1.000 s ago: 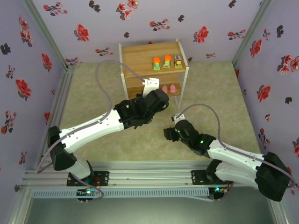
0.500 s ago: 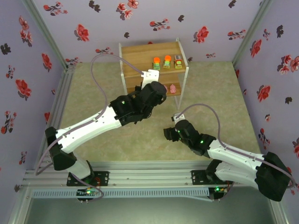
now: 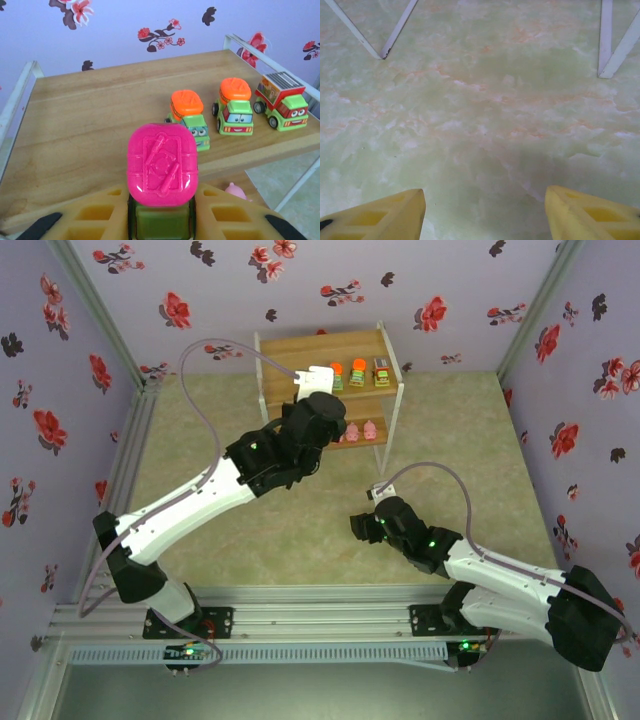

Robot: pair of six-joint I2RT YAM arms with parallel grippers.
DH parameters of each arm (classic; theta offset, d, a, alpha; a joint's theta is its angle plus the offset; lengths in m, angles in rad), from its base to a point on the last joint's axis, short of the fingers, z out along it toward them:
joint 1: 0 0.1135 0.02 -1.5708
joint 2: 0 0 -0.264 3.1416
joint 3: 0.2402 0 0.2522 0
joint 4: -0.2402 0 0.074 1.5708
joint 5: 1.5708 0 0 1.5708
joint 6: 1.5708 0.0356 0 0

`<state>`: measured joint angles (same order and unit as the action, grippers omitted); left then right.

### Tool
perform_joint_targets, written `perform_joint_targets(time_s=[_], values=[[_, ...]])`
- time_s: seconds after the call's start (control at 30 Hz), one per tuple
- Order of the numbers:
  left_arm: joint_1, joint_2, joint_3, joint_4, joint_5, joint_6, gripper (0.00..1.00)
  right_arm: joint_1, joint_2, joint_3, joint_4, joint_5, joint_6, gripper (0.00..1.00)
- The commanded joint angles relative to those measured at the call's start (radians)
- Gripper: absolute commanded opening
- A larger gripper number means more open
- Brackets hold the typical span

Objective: Place and organize the plastic toys onto the shelf

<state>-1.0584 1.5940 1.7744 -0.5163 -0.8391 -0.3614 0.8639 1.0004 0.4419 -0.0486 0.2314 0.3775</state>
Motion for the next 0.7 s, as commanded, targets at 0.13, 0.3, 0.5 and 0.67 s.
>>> perform_joint_targets(time_s=[0.13,0.3,0.5,0.67], values=[[0.053,0.038,0.064,0.041,-0.017,0.046,0.3,-0.004,0.001,-0.005,0.01,0.016,-0.002,0.65],[0.09,0.056,0.09,0.036,0.01,0.044,0.3,-0.003,0.002,-0.005,0.01,0.017,-0.003,0.65],[0.134,0.081,0.12,0.029,0.037,0.042,0.3,-0.004,0.008,-0.003,0.01,0.019,-0.003,0.65],[0.165,0.112,0.147,0.009,0.066,0.024,0.3,-0.004,0.011,-0.003,0.008,0.022,-0.005,0.65]])
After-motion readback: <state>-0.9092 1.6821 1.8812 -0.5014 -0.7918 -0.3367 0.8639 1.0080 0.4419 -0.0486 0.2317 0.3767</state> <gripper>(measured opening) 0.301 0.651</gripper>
